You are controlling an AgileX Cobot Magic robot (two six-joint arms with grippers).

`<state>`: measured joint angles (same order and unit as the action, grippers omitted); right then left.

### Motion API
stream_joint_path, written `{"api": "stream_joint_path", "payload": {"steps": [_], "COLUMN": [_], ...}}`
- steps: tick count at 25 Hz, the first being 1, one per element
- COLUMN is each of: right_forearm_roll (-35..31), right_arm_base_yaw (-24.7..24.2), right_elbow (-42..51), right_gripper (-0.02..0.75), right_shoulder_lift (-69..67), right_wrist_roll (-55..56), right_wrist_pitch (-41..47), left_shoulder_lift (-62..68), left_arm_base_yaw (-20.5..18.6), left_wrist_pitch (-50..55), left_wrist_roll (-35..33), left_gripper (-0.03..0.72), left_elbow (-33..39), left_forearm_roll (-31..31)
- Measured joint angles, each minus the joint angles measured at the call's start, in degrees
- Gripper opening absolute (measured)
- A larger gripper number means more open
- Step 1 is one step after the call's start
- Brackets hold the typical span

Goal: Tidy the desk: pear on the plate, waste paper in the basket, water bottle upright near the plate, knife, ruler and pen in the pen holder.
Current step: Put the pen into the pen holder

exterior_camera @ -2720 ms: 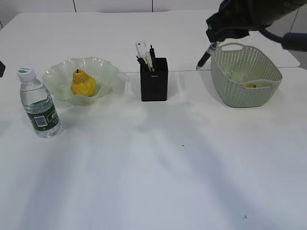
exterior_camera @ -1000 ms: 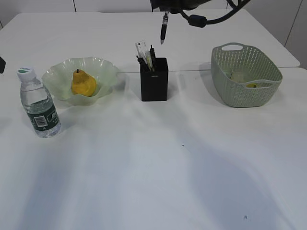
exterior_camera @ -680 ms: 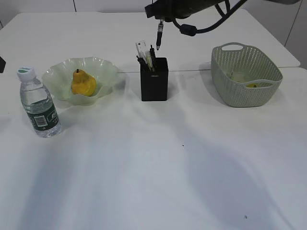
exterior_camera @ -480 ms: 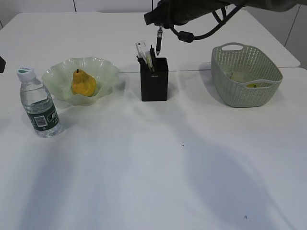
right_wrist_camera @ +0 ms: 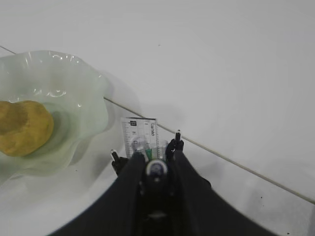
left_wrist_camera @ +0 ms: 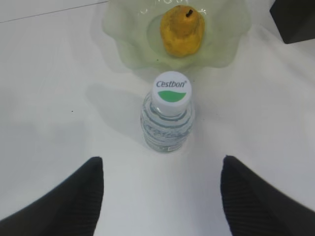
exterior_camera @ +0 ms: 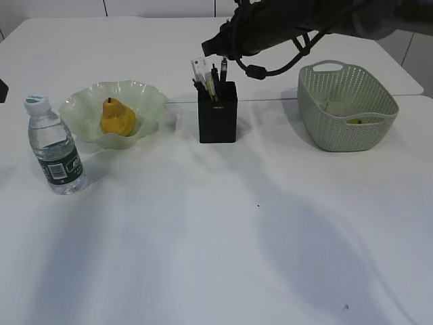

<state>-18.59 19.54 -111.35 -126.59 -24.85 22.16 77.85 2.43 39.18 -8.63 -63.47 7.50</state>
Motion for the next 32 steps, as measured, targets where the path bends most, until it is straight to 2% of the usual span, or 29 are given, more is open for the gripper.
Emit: {"api": "stream_joint_path", "payload": {"steps": [32], "right_forearm_roll": [0.0], "right_arm_base_yaw": [0.0], "right_elbow": [-0.3], "right_gripper": [0.153], "right_shoulder_lift": [-3.4], "right_wrist_roll": [-0.7], "right_wrist_pitch": [-1.5], "left_shoulder_lift": [0.0], "left_arm_base_yaw": [0.0], "left_wrist_pitch": [-0.1], "left_wrist_roll": [0.0], "left_gripper": [0.526], "left_elbow": [0.0], "left_forearm_roll": [0.0]}}
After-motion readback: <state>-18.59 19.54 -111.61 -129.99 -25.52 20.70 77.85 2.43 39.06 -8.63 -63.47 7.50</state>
